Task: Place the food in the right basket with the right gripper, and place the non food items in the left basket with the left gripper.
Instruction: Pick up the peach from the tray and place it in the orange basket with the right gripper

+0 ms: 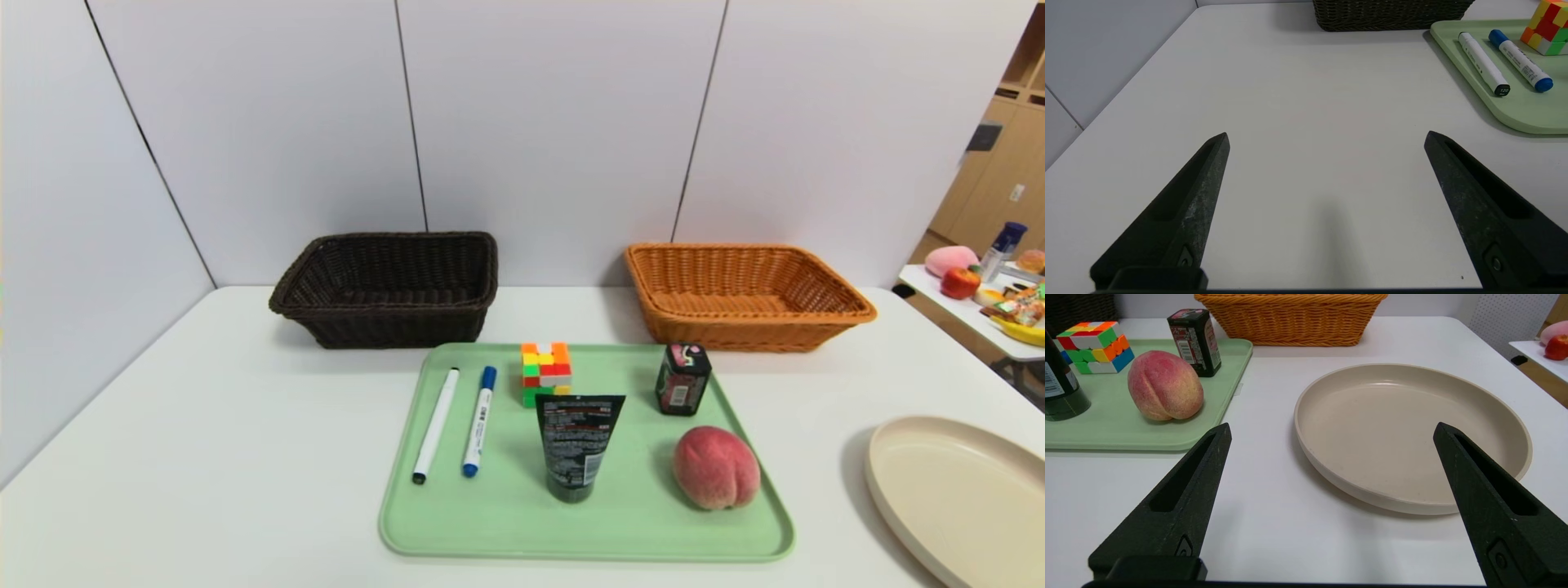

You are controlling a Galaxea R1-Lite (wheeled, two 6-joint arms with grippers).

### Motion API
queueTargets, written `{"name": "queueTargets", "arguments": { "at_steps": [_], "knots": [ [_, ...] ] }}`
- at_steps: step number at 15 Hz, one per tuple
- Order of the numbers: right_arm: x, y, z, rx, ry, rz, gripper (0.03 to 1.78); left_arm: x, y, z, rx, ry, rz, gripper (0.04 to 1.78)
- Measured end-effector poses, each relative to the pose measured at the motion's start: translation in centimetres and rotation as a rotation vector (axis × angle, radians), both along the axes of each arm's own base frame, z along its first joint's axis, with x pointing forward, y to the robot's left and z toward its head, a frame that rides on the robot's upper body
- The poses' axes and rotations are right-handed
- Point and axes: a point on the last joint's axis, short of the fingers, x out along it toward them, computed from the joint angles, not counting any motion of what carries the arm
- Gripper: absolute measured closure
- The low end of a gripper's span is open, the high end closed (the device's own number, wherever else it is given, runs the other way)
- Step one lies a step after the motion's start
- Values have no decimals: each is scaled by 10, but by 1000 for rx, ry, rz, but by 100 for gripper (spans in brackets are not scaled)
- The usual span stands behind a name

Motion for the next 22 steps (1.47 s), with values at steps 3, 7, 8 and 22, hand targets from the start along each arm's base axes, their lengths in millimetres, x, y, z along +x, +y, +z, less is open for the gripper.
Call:
{"name": "queueTargets", "arguments": {
  "at_steps": [3, 7, 8, 22],
  "knots": [
    [0, 0, 0, -19, -1, 1, 10, 0, 0, 0, 2, 0, 0, 13],
    [-12, 2, 38, -30, -144, 110, 10, -9, -1, 30, 3, -69, -22, 13],
    [-16, 3, 49, -35, -154, 155, 10, -11, -1, 44, 2, -73, -43, 13],
    [128, 9, 184, -10, -109, 332, 10, 171, -2, 185, 1, -129, -116, 13]
  ]
}}
